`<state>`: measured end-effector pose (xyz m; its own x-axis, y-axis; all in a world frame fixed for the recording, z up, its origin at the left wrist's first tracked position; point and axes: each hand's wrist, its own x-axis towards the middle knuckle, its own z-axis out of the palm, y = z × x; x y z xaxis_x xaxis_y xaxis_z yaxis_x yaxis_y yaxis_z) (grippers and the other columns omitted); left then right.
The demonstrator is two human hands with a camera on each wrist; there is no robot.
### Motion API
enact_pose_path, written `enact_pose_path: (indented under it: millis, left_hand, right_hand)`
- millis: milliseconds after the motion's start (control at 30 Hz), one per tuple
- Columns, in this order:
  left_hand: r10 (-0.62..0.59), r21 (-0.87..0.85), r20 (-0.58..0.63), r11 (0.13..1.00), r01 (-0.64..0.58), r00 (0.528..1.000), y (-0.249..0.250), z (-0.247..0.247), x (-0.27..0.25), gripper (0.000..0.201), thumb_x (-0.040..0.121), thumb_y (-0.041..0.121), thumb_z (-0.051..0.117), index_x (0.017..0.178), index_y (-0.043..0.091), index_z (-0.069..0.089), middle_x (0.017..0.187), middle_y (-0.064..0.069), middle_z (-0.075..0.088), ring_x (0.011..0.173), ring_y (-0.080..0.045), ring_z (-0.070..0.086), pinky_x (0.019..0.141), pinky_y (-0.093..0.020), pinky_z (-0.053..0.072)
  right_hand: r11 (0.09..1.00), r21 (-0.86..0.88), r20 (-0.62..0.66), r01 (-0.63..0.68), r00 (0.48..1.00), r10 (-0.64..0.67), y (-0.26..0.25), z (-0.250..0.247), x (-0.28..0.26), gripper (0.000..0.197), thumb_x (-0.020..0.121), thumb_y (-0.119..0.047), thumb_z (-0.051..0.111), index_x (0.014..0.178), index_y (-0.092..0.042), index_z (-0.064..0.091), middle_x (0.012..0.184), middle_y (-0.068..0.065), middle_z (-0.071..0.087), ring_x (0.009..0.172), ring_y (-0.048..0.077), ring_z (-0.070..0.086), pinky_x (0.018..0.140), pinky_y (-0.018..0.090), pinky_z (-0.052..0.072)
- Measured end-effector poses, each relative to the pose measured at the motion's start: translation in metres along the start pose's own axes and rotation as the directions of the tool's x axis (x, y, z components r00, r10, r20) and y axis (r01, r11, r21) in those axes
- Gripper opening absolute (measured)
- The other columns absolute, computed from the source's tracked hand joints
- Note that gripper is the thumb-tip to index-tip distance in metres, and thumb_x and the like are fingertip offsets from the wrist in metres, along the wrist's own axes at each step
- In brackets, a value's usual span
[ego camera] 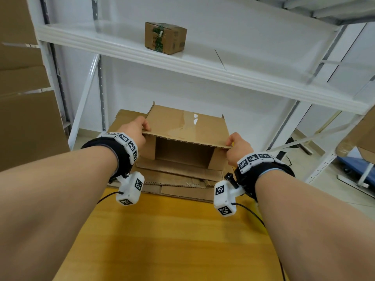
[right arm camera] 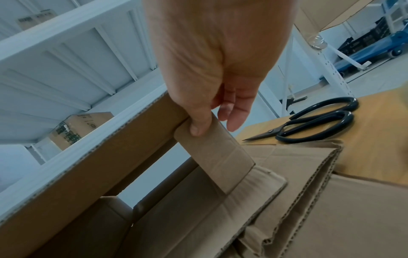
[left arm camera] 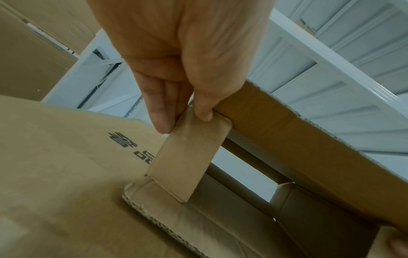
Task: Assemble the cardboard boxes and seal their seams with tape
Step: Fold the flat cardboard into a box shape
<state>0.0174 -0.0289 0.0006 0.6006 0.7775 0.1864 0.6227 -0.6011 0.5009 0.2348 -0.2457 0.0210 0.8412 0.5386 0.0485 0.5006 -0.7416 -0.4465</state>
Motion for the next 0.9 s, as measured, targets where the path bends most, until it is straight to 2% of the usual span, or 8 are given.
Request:
enact_pose_path:
  millis: [100, 267, 500, 567, 667, 800, 833, 900]
  left_hand:
    - [-0.024, 0.003, -0.039, 1.0, 0.024, 0.999, -0.001, -0.004, -0.002, 0.031, 0.085, 0.003, 0.051, 0.095, 0.032, 0.049, 0.086, 0.0, 0.061, 0.066, -0.019, 0.061, 0.053, -0.027, 0.045]
    - [-0.052, -0.021, -0.096, 0.999, 0.05, 0.994, -0.006, -0.003, 0.001, 0.029, 0.082, 0.009, 0.058, 0.092, 0.034, 0.049, 0.074, 0.001, 0.062, 0.061, -0.02, 0.063, 0.057, -0.032, 0.055]
    - [-0.081, -0.149, -0.134, 0.987, 0.061, 0.988, 0.005, 0.01, 0.007, 0.025, 0.08, 0.002, 0.06, 0.092, 0.022, 0.054, 0.084, -0.003, 0.06, 0.075, -0.023, 0.059, 0.061, -0.032, 0.051]
    - [-0.105, -0.177, -0.166, 0.981, 0.076, 0.981, 0.006, 0.011, 0.007, 0.024, 0.08, 0.001, 0.059, 0.089, 0.023, 0.056, 0.084, -0.001, 0.061, 0.075, -0.022, 0.059, 0.064, -0.032, 0.052]
    - [-0.133, -0.225, -0.209, 0.971, 0.084, 0.969, 0.005, 0.015, 0.007, 0.025, 0.077, -0.001, 0.057, 0.085, 0.024, 0.058, 0.08, 0.0, 0.06, 0.073, -0.023, 0.059, 0.067, -0.036, 0.056]
    - [-0.152, -0.24, -0.245, 0.966, 0.092, 0.957, 0.001, 0.017, 0.009, 0.029, 0.075, -0.003, 0.052, 0.082, 0.025, 0.058, 0.079, 0.0, 0.061, 0.069, -0.021, 0.058, 0.066, -0.038, 0.058]
    - [-0.155, -0.248, -0.24, 0.964, 0.094, 0.958, -0.001, 0.017, 0.01, 0.03, 0.075, -0.003, 0.051, 0.081, 0.026, 0.058, 0.081, 0.002, 0.062, 0.07, -0.019, 0.057, 0.067, -0.038, 0.058]
    - [-0.133, -0.241, -0.217, 0.967, 0.079, 0.967, -0.005, 0.016, 0.012, 0.03, 0.076, -0.001, 0.052, 0.082, 0.028, 0.058, 0.085, 0.004, 0.062, 0.071, -0.016, 0.057, 0.069, -0.035, 0.057]
  right_hand:
    - [0.996, 0.079, 0.028, -0.028, 0.999, 0.026, -0.001, 0.005, 0.003, 0.03, 0.083, -0.003, 0.048, 0.086, -0.033, 0.046, 0.09, 0.012, 0.064, 0.079, 0.032, 0.069, 0.071, 0.051, 0.062]
    - [0.98, 0.194, -0.002, -0.053, 0.999, 0.054, -0.001, 0.01, 0.004, 0.025, 0.082, -0.006, 0.047, 0.084, -0.03, 0.049, 0.085, 0.01, 0.068, 0.076, 0.03, 0.071, 0.069, 0.049, 0.062]
    - [0.972, 0.237, 0.034, -0.013, 0.999, 0.005, 0.009, 0.008, 0.008, 0.024, 0.075, -0.014, 0.055, 0.085, -0.035, 0.048, 0.087, 0.006, 0.071, 0.077, 0.027, 0.071, 0.071, 0.048, 0.062]
    - [0.965, 0.261, 0.051, 0.006, 0.998, -0.02, 0.008, 0.002, 0.0, 0.022, 0.08, -0.028, 0.068, 0.092, -0.032, 0.05, 0.091, 0.004, 0.071, 0.081, 0.024, 0.07, 0.075, 0.044, 0.06]
    - [0.968, 0.249, 0.15, 0.011, 0.987, -0.05, 0.008, -0.003, -0.006, 0.065, 0.073, -0.069, 0.071, 0.114, -0.025, 0.046, 0.103, -0.002, 0.062, 0.094, 0.02, 0.061, 0.08, 0.037, 0.048]
    - [0.936, 0.35, 0.214, -0.041, 0.976, -0.037, 0.003, -0.003, -0.001, 0.123, 0.052, -0.104, 0.034, 0.14, -0.018, 0.039, 0.135, 0.007, 0.055, 0.121, 0.027, 0.055, 0.107, 0.047, 0.038]
    - [0.92, 0.388, 0.204, -0.062, 0.979, -0.02, 0.003, -0.002, 0.002, 0.126, 0.053, -0.105, 0.033, 0.143, -0.017, 0.039, 0.14, 0.008, 0.053, 0.125, 0.028, 0.053, 0.11, 0.05, 0.036]
    - [0.914, 0.399, 0.173, -0.069, 0.985, -0.001, -0.001, 0.0, 0.003, 0.089, 0.078, -0.083, 0.05, 0.135, -0.016, 0.044, 0.134, 0.007, 0.054, 0.119, 0.025, 0.053, 0.106, 0.046, 0.041]
